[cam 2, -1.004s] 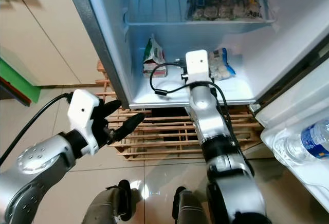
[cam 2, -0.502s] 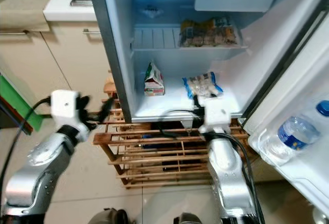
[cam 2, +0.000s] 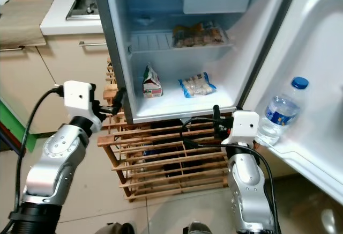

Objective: Restocking fridge

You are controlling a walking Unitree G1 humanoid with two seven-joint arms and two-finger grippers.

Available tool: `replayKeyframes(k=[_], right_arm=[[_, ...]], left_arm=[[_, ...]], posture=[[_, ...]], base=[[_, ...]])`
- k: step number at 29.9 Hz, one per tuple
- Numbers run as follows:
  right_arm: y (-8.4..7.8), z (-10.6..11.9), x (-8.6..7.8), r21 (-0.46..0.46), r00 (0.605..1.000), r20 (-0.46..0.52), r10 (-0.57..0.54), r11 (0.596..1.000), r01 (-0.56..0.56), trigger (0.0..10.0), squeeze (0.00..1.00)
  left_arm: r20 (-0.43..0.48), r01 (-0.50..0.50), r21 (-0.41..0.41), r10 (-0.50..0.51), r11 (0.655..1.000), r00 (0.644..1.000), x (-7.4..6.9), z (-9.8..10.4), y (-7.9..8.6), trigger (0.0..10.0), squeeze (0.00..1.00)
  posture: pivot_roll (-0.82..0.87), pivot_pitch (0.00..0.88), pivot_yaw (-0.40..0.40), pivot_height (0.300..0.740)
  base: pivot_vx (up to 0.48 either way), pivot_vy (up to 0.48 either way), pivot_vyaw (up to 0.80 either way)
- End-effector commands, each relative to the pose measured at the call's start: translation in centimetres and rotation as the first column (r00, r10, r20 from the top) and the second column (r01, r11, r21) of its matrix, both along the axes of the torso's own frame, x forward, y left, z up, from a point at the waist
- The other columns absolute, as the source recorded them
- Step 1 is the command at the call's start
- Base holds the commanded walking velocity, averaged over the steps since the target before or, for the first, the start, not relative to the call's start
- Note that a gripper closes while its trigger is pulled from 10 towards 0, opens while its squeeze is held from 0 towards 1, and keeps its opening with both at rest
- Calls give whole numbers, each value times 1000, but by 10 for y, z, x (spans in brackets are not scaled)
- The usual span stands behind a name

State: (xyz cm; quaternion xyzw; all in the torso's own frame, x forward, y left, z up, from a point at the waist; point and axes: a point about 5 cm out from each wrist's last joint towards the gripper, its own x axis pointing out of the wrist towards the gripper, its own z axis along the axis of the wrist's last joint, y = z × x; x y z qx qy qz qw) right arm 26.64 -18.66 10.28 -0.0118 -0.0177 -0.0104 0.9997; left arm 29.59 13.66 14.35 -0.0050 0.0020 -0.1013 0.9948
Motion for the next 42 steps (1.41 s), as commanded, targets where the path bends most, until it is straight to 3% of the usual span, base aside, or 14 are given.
replayKeyframes(k=[1, 2, 3, 4, 13, 26, 29, 32, 35, 38, 39, 40, 42], right_arm=[[4, -3, 1, 6, 1000, -25, 16, 1000, -15, 10000, 1000], [4, -4, 2, -2, 999, -34, 18, 1000, -18, 10000, 1000], [3, -4, 3, -13, 999, -41, 14, 1000, -14, 10000, 761], [2, -4, 5, -7, 999, -46, 10, 1000, -11, 10000, 0], [4, -1, 7, -19, 998, -51, 44, 999, -45, 10000, 0], [14, -6, 4, 1, 995, -71, 65, 998, -66, 10000, 0], [21, -9, -3, 9, 982, -99, 162, 987, -162, 10000, 0], [25, -20, -19, 53, 936, -190, 295, 955, -290, 10000, 0], [8, -41, -44, 48, 876, -338, 343, 936, -348, 10000, 0], [2, -47, -51, 51, 855, -381, 351, 932, -360, 10000, 0], [-12, -61, -69, 68, 784, -497, 373, 917, -393, 10000, 0], [-26, -69, -79, 57, 736, -572, 362, 913, -404, 10000, 0], [-36, -74, -86, 45, 700, -623, 349, 909, -413, 10000, 0]], left_arm=[[-11, -19, 9, 20, 1000, 1000, 1, -3, 3, 10000, 0], [-17, -22, 3, 22, 1000, 1000, 1, -5, 2, 10000, 0], [-20, -24, -4, 24, 1000, 1000, 1, -6, 2, 10000, 0], [-20, -22, -31, 21, 999, 1000, -1, -7, 1, 10000, 0], [9, -2, -102, 3, 995, 1000, -5, -2, -1, 10000, 0], [30, 53, -94, -50, 994, 998, -8, 2, -8, 10000, 0], [30, 40, -93, -37, 995, 999, -7, 2, -6, 10000, 0], [22, 35, -85, -33, 996, 999, -6, 1, -4, 10000, 0], [-24, 38, -79, -40, 996, 999, -3, -7, -3, 10000, 0], [-40, 40, -82, -43, 996, 998, -2, -10, -2, 10000, 0], [-87, 68, -97, -77, 993, 993, 1, -18, -5, 10000, 0], [-123, 89, -118, -103, 989, 987, 2, -24, -6, 10000, 0], [-139, 97, -129, -115, 987, 984, 3, -29, -6, 10000, 0]], posture=[[-141, 0, 37, 740], [-144, 0, 36, 740], [-144, 0, 36, 740], [-154, 0, 38, 740], [-165, 0, 29, 740], [-159, 0, 43, 740], [-160, 0, 43, 740], [-165, 0, 41, 740], [-188, 0, 42, 740], [-188, 0, 42, 740], [-212, 0, 51, 740], [-223, 0, 58, 740], [-241, 0, 66, 740]], base=[[0, 0, 0], [0, 0, 0], [0, 0, 0], [0, 0, 0], [0, -331, 0], [0, -443, 0], [0, 0, 0], [0, 0, 0], [0, 0, 0], [0, 0, 0], [0, 0, 0], [0, 0, 0], [0, -240, 0]])
